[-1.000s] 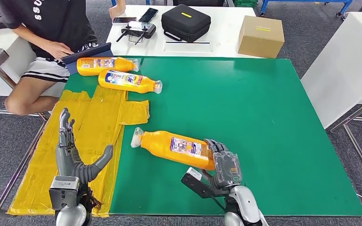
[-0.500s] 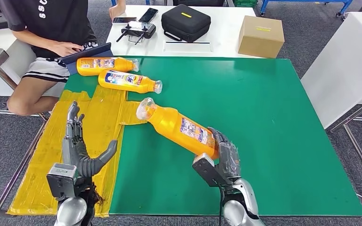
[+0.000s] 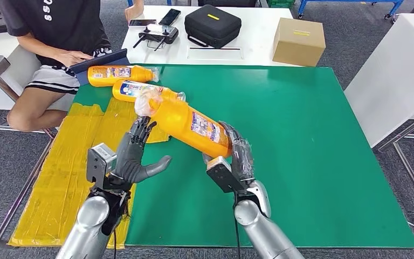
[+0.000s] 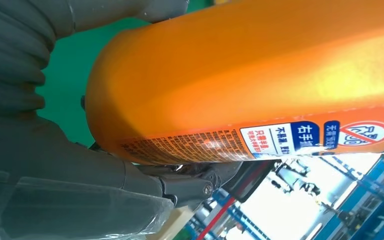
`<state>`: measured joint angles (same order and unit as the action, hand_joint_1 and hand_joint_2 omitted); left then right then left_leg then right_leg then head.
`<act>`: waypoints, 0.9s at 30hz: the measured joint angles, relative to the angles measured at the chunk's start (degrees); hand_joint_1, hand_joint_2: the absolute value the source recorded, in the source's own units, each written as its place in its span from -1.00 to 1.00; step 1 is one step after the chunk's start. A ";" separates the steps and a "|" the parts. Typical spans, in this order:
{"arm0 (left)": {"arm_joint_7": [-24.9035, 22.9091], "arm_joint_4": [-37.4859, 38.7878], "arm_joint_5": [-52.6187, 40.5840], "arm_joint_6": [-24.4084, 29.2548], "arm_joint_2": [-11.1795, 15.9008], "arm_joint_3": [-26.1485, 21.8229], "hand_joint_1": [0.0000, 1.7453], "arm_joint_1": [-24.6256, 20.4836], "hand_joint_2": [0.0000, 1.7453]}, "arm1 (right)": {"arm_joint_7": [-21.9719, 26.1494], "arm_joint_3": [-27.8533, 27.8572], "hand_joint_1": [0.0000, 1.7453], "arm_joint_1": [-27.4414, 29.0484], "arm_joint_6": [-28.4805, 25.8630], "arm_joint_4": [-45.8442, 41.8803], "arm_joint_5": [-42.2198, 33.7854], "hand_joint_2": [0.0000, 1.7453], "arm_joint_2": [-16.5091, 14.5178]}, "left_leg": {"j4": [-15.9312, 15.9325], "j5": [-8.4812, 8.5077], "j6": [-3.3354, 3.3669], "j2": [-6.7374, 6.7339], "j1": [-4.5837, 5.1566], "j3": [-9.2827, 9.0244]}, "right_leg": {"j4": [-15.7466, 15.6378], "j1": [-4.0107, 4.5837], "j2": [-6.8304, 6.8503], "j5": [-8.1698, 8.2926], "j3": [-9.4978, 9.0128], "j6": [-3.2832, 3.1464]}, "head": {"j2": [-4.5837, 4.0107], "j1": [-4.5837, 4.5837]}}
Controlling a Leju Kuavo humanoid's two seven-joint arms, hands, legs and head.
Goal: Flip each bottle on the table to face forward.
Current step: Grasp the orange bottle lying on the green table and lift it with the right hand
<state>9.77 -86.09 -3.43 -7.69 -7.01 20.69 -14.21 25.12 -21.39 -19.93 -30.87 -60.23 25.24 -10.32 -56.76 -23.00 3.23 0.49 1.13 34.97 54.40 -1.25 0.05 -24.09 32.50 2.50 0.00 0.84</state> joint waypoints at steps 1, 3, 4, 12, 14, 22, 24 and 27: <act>-0.32 0.45 0.18 -0.10 0.06 0.50 -1.00 -0.77 1.00 | 0.43 -0.30 1.00 -0.79 0.11 0.98 -0.59 1.00 -0.34 | 0.00 0.00 0.00 0.00 0.00 0.02 | 0.00 0.00 0.00 0.00 0.01 0.00 | 0.00 0.00; -1.04 1.25 0.60 -0.15 0.22 1.50 -1.00 -2.36 1.00 | 1.22 -0.89 1.00 -2.43 0.25 2.92 -1.76 1.00 -1.05 | 0.00 0.00 0.00 0.00 0.00 0.07 | 0.01 0.00 0.00 0.00 0.05 0.00 | 0.00 0.01; -1.44 1.63 0.82 -0.11 0.30 1.98 -1.00 -3.21 1.00 | 1.46 -1.17 1.00 -3.31 0.27 3.92 -2.22 1.00 -1.45 | 0.00 0.00 0.00 0.00 0.00 0.10 | 0.01 0.00 0.00 0.00 0.07 0.00 | 0.00 0.01; -3.01 3.63 1.65 0.04 0.55 4.17 -1.00 -7.30 1.00 | 2.52 -2.75 1.00 -7.73 0.25 9.46 -4.05 1.00 -3.79 | 0.00 0.00 0.00 0.00 0.00 0.19 | 0.01 0.00 0.01 0.00 0.17 0.00 | 0.00 0.01; -3.50 4.13 1.96 0.04 0.56 4.70 -1.00 -8.26 1.00 | 2.96 -3.21 1.00 -8.56 0.25 10.81 -4.56 1.00 -4.43 | -0.01 0.00 0.00 0.00 0.00 0.21 | 0.01 0.00 0.01 0.00 0.20 0.00 | 0.00 0.01; -4.67 6.46 4.51 0.04 0.44 6.21 -1.00 -10.72 1.00 | 5.24 -5.42 1.00 -10.73 -1.83 14.91 -4.31 1.00 -7.30 | -0.01 0.00 0.00 -0.06 -0.01 0.22 | 0.01 0.00 -0.01 0.00 0.24 0.00 | 0.00 0.00; -4.65 6.93 4.73 0.05 0.43 6.24 -1.00 -10.93 1.00 | 5.26 -5.69 1.00 -10.94 -2.17 15.60 -4.30 1.00 -7.64 | -0.01 0.00 0.00 -0.05 -0.01 0.23 | 0.01 0.00 0.00 -0.01 0.24 0.00 | 0.00 0.01; -4.61 7.50 5.03 0.10 0.43 6.34 -1.00 -11.07 1.00 | 5.26 -5.92 1.00 -11.18 -2.29 16.48 -4.35 1.00 -7.91 | -0.01 0.00 0.00 -0.07 -0.01 0.24 | 0.01 0.00 -0.01 -0.01 0.25 0.00 | 0.00 0.02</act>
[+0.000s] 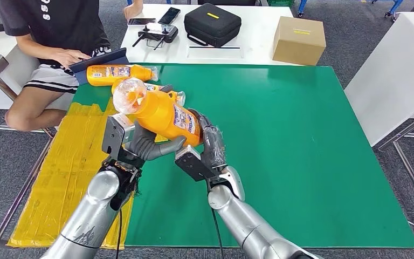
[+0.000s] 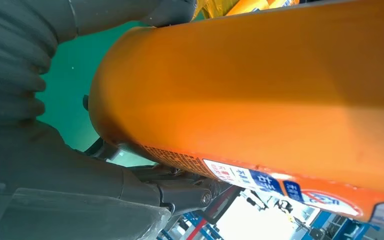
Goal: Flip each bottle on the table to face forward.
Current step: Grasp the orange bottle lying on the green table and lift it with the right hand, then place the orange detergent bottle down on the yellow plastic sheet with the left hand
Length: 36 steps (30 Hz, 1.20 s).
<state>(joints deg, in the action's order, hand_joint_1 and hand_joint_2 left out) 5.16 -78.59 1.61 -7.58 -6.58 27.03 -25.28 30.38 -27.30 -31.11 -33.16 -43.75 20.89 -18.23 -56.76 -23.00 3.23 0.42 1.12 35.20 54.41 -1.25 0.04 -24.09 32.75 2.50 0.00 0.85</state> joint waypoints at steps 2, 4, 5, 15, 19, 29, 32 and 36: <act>0.02 0.34 0.50 0.11 -0.01 0.14 -1.00 -0.06 1.00 | -0.01 -0.22 1.00 -0.22 -0.37 0.59 0.32 1.00 -0.15 | 0.00 0.00 0.00 0.00 0.00 0.00 | 0.00 0.00 0.00 0.00 0.00 0.00 | 0.00 0.00; 0.08 0.71 1.10 0.27 -0.02 0.26 -1.00 -0.12 1.00 | -0.12 -0.65 1.00 -0.58 -1.17 1.34 1.21 1.00 -0.34 | 0.00 0.00 0.00 0.00 0.00 0.01 | 0.00 0.00 0.00 0.00 0.00 0.00 | 0.00 -0.01; 0.13 0.94 1.41 0.34 -0.03 0.30 -1.00 -0.14 1.00 | -0.26 -0.94 1.00 -0.81 -1.65 1.81 1.83 1.00 -0.45 | 0.00 0.00 0.00 0.00 0.00 0.01 | 0.00 0.00 0.00 0.00 0.00 0.00 | 0.00 -0.01; 0.84 3.00 2.67 0.48 -0.07 0.38 -1.00 -0.18 1.00 | -1.93 -3.95 1.00 -2.00 -3.86 5.78 3.92 1.00 -1.20 | 0.00 0.00 0.00 0.00 -0.01 0.00 | 0.00 0.00 0.00 0.00 0.01 0.00 | 0.00 -0.01; 0.87 3.38 2.68 0.48 -0.07 0.38 -1.00 -0.18 1.00 | -1.99 -4.22 1.00 -2.28 -3.86 6.50 3.91 1.00 -1.20 | 0.00 0.00 0.00 0.00 -0.01 0.01 | 0.00 0.00 0.00 0.00 0.00 0.00 | 0.00 0.00; 1.77 4.13 4.63 0.52 -0.07 0.15 0.00 -0.13 1.00 | -3.80 -5.87 1.00 -2.87 -2.85 8.30 4.56 1.00 -1.29 | 0.00 0.00 0.00 -0.01 0.00 0.00 | 0.00 0.00 0.00 0.00 0.01 0.00 | 0.00 -0.02; 2.45 4.21 5.64 1.10 -0.12 -0.07 1.00 0.12 1.00 | -4.30 -6.56 1.00 -3.07 -2.62 8.71 4.48 1.00 -1.35 | 0.00 0.00 0.00 -0.01 -0.01 0.00 | 0.00 0.00 0.00 0.00 0.02 0.00 | 0.00 -0.02; 3.91 4.20 6.86 2.94 -0.42 -0.49 1.00 0.70 1.00 | -4.72 -7.48 1.00 -3.45 -2.46 9.09 4.27 1.00 -1.36 | 0.00 0.00 0.00 -0.01 -0.01 0.01 | 0.00 0.00 0.00 0.00 0.02 0.00 | 0.00 -0.02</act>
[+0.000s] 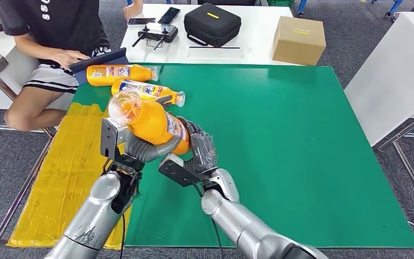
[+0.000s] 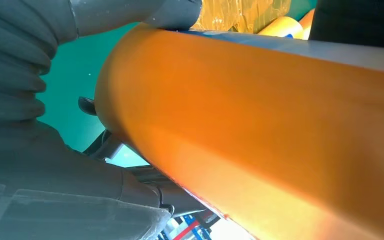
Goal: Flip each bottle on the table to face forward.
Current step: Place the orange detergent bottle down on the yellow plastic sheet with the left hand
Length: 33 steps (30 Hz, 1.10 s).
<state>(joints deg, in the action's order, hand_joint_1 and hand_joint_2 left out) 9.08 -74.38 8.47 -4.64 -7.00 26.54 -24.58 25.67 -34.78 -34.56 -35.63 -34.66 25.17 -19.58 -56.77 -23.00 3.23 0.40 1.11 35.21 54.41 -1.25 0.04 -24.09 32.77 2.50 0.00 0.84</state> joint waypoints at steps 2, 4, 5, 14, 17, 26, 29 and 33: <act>0.72 -0.01 0.26 1.15 -0.13 -0.09 1.00 0.34 1.00 | -0.01 -0.32 1.00 -0.12 0.07 0.16 -0.01 1.00 0.00 | 0.00 0.00 0.00 0.00 0.00 0.00 | 0.00 0.00 0.00 0.00 0.00 0.00 | 0.00 0.00; 1.19 -0.02 0.35 2.16 -0.18 -0.10 1.00 0.60 1.00 | 0.00 -0.45 1.00 -0.18 0.32 0.30 -0.01 1.00 0.00 | 0.00 0.00 0.00 0.00 0.00 0.00 | 0.00 0.00 0.00 0.00 0.00 0.00 | 0.00 0.00; 1.35 -0.02 0.35 2.59 -0.20 -0.10 1.00 0.69 1.00 | 0.02 -0.48 1.00 -0.24 0.51 0.35 -0.01 1.00 0.00 | 0.00 0.00 0.00 0.00 0.00 0.00 | 0.00 0.00 0.00 0.00 0.00 0.00 | 0.00 0.01; 2.08 -0.11 -0.09 5.25 -0.64 -0.09 1.00 1.15 1.00 | 0.58 -0.82 1.00 -0.56 0.85 0.96 -0.80 1.00 -0.17 | 0.00 0.00 0.00 0.00 0.00 0.00 | 0.00 0.00 0.00 0.00 0.00 0.00 | 0.00 0.00; 2.32 -0.24 -0.07 5.90 -0.66 -0.09 1.00 1.26 1.00 | 0.91 -0.82 1.00 -0.56 0.91 1.03 -1.42 1.00 -0.21 | 0.00 0.00 0.00 0.00 0.00 0.00 | 0.00 0.00 0.00 0.00 0.00 0.00 | 0.00 -0.01; 4.07 -2.17 -0.59 10.45 -0.65 -0.58 1.00 2.49 1.00 | 1.75 -0.80 0.00 -0.32 2.35 -0.20 -2.60 1.00 -0.24 | 0.00 0.00 0.00 -0.02 0.00 0.00 | 0.00 0.00 -0.01 0.00 0.01 0.00 | 0.00 0.00; 4.59 -2.92 -1.34 12.46 -0.65 -1.15 1.00 2.65 1.00 | 1.86 -0.84 -1.00 0.01 2.60 -1.08 -2.51 1.00 -0.23 | 0.00 0.00 0.00 -0.03 0.00 0.00 | 0.00 0.00 -0.01 0.00 0.00 0.00 | 0.00 0.01; 6.92 -3.87 -5.07 21.88 -0.39 -4.93 1.00 2.10 1.00 | 1.47 -0.93 -1.00 3.51 3.55 -4.66 -2.41 1.00 0.38 | 0.00 0.00 0.00 -0.06 -0.01 0.00 | 0.00 0.02 -0.01 0.00 0.00 0.00 | 0.00 0.01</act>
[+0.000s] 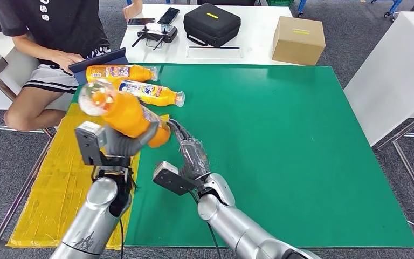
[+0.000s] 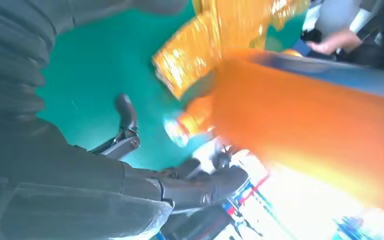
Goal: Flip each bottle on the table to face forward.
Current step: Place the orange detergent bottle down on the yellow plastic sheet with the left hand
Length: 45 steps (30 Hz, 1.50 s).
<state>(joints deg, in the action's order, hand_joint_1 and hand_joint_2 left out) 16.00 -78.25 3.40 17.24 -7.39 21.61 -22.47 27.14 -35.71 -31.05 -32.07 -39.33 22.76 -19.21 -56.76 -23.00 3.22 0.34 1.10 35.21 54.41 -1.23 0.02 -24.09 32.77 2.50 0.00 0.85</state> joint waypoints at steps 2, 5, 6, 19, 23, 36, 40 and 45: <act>0.93 -0.27 -2.79 4.15 0.50 -3.34 1.00 -0.40 1.00 | -1.13 0.00 -1.00 2.66 1.11 -3.98 0.09 1.00 1.14 | 0.00 0.00 0.00 0.03 -0.03 0.00 | 0.00 0.02 0.01 0.00 0.00 0.00 | 0.00 0.00; 1.86 -0.34 -7.29 7.62 1.23 -8.41 1.00 -0.51 1.00 | -3.21 -0.01 -1.00 6.95 2.75 -11.79 0.88 1.00 3.58 | 0.00 0.00 0.00 0.05 -0.06 0.01 | 0.00 0.05 0.01 -0.02 0.00 -0.02 | 0.00 0.00; 2.04 -0.34 -8.14 7.94 1.41 -9.90 1.00 -0.52 1.00 | -3.77 -0.01 -1.00 8.24 3.14 -14.21 1.18 1.00 4.37 | 0.00 0.00 -0.01 0.05 -0.07 0.01 | 0.00 0.05 0.01 -0.02 0.00 -0.02 | 0.00 0.00; 5.31 2.55 -25.61 21.49 4.40 -21.12 1.00 -3.07 1.00 | -6.14 -0.13 -1.00 17.93 3.44 -34.52 5.84 1.00 13.46 | -0.01 0.00 -0.01 0.17 -0.05 0.00 | -0.03 0.04 0.07 -0.01 0.02 -0.02 | 0.00 -0.02; -1.02 7.94 -58.54 22.38 5.47 -22.12 1.00 -5.39 1.00 | -11.01 0.15 -1.00 21.31 1.94 -42.20 15.00 1.00 18.19 | -0.01 0.00 -0.01 0.31 -0.04 0.00 | -0.04 0.02 0.22 -0.04 0.01 -0.03 | 0.00 0.00; -22.49 39.29 -93.30 22.52 6.05 -10.33 1.00 -14.44 1.00 | -19.87 8.13 -1.00 26.87 1.10 -60.37 34.05 1.00 31.74 | -0.04 0.00 0.02 0.11 0.10 0.01 | -0.04 -0.05 0.07 0.08 -0.01 0.09 | 0.00 -0.01; -22.42 45.21 -93.25 22.52 5.92 -8.98 1.00 -16.86 1.00 | -21.70 9.29 -1.00 26.27 2.47 -62.26 35.15 1.00 33.97 | -0.04 0.00 0.01 0.10 0.05 0.00 | -0.04 -0.02 0.06 0.07 0.01 0.08 | 0.00 -0.01; -22.92 50.80 -93.25 21.95 5.51 -8.16 1.00 -19.32 1.00 | -22.44 10.45 -1.00 26.52 2.86 -63.90 36.35 1.00 35.92 | -0.03 0.01 0.01 0.11 0.03 0.01 | -0.02 -0.01 0.06 0.07 0.00 0.08 | 0.00 -0.01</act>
<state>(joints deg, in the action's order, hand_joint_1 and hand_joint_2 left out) -6.92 -27.45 -89.85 39.19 -1.88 13.45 -41.79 4.69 -25.27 -4.53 -29.21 -103.22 59.11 16.71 -56.80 -22.99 3.24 0.45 1.13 35.21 54.39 -1.24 0.08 -24.03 32.76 2.58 0.00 0.84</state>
